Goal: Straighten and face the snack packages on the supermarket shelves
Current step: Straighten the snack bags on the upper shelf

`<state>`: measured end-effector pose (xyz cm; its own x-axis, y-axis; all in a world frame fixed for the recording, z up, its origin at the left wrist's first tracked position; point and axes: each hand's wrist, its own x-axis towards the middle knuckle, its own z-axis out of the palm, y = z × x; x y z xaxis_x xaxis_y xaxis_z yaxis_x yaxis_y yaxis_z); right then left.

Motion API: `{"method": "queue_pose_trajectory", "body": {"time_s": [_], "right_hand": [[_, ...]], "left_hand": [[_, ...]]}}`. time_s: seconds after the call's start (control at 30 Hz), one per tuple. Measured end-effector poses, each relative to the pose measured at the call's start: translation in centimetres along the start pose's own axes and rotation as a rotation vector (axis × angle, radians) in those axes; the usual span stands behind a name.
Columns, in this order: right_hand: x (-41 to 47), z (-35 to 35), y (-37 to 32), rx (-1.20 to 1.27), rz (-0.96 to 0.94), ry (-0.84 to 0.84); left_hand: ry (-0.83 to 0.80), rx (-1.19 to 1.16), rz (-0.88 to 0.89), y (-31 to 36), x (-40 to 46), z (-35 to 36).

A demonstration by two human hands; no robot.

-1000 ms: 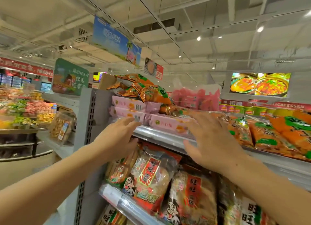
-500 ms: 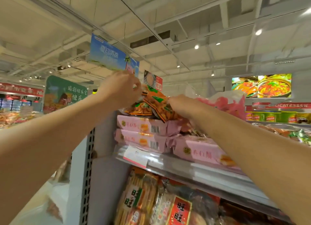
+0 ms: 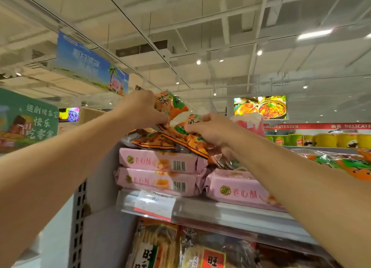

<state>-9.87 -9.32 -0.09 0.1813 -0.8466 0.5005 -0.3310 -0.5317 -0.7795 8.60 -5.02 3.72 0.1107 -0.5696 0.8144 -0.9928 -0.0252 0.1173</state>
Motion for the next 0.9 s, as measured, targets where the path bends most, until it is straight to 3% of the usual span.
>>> {"method": "queue_pose_trajectory", "body": {"time_s": [0.1,0.33,0.53,0.67,0.9], "right_hand": [[-1.1,-1.7,-0.2,-0.254,-0.211,0.122],[-6.1,-8.6,2.7,-0.296,-0.297,0.313],[-12.7,-16.4,5.0,-0.511,-0.229,0.427],[-17.7,-22.7,6.6,-0.602,-0.155,0.478],[-24.0,-36.1,10.2,-0.69,-0.091,0.575]], "left_hand": [[0.111,-0.12,0.052,0.8,-0.8,-0.6],[0.121,-0.325,0.246,7.0,-3.2,1.6],[-0.088,-0.659,0.47,16.7,-5.6,3.6],[-0.106,-0.848,0.482,24.4,-7.3,4.2],[-0.159,-0.958,0.491,38.3,-11.4,3.8]]}}
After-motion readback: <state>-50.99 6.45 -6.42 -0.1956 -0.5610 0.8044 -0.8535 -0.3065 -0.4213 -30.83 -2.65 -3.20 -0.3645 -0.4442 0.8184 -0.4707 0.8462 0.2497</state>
